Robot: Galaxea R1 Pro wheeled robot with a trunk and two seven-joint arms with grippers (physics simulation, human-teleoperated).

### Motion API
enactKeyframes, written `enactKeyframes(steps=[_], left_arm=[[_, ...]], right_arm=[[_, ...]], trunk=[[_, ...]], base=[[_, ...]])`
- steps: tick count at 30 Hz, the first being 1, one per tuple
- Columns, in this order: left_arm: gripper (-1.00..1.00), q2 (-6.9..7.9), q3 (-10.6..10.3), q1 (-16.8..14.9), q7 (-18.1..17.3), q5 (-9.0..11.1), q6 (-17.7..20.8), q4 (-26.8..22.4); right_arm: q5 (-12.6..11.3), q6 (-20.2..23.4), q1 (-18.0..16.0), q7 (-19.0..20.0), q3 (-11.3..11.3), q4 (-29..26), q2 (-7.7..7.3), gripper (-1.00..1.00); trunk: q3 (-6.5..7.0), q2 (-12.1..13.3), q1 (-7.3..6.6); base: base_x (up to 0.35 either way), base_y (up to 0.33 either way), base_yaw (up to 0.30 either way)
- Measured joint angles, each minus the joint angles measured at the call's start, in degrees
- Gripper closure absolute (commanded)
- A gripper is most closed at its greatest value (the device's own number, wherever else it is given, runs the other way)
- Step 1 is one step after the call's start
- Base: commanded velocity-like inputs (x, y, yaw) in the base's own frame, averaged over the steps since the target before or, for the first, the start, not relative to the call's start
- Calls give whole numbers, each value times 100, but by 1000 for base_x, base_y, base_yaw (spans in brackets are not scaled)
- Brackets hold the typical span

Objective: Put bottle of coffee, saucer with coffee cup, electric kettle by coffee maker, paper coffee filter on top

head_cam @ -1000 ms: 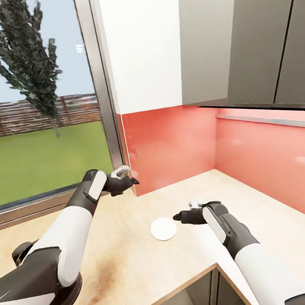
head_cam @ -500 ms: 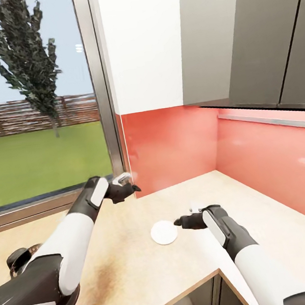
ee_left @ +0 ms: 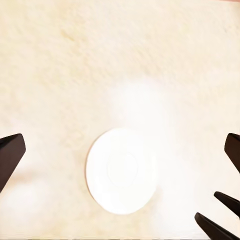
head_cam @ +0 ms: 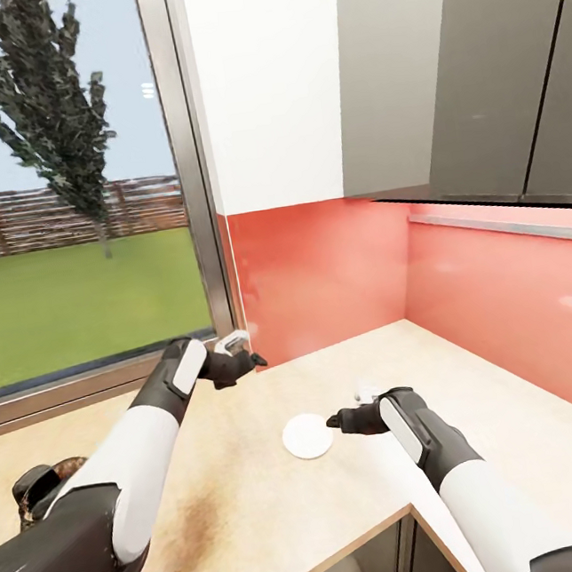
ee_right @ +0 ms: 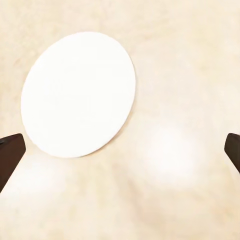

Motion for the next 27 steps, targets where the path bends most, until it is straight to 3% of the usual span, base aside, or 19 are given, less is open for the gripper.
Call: enactKeyframes(steps=[9,15,22,23,27], left_arm=[[-100,-45,0,91,-6,144,3,24],[-100,-194,0,241,-66,199,-15,32],[-100,-215,21,599,-346,420,-102,144],[-100,-180,7,847,-729,462,-463,149],[-100,-165,-12,1040,-1416,406,-674,149]], right_arm=[[-1,1,0,2,0,9,7,-100],[-2,-2,0,13,6,86,10,-100],[1,-6,0,22,7,356,156,-100],[0,-6,0,28,7,375,166,-100],[-3,-20,0,55,7,378,167,-100]], trunk=[[0,0,0],[0,0,0],[-1,0,0],[-2,-1,-1],[0,0,0]], base=[[0,0,0],[0,0,0],[0,0,0],[0,0,0],[0,0,0]])
